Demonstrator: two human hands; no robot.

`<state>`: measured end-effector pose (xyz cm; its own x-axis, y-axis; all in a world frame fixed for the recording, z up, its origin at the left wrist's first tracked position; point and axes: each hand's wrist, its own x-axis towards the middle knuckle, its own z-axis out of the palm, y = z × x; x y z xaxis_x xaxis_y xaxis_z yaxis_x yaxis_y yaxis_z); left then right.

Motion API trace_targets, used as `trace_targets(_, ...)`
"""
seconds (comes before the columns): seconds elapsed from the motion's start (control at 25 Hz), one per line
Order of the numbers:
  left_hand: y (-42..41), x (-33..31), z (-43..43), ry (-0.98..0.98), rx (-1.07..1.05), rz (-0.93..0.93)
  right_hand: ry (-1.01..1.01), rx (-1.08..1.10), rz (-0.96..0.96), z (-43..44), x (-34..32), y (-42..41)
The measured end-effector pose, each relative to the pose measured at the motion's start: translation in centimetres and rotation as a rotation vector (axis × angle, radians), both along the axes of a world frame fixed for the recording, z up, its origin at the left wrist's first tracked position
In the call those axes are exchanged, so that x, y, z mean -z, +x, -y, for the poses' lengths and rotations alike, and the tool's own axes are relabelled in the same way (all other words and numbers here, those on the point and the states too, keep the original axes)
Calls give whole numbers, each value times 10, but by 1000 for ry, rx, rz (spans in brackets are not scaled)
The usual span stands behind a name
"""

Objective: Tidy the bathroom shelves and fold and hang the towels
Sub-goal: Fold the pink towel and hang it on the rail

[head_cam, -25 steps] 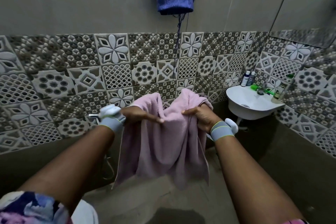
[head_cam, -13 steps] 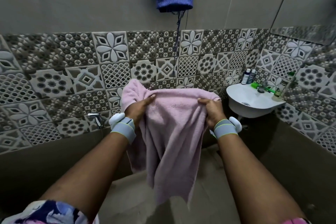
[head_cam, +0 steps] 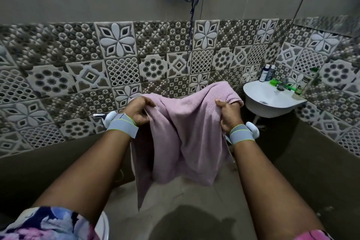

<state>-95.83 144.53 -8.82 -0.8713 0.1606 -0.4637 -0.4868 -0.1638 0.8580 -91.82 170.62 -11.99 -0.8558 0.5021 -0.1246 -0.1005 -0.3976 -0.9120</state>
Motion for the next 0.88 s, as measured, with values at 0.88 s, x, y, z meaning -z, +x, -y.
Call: trace_targets(0.88,-7,66,-11,4,-517,-35,-394,144,-122,-29,9,9)
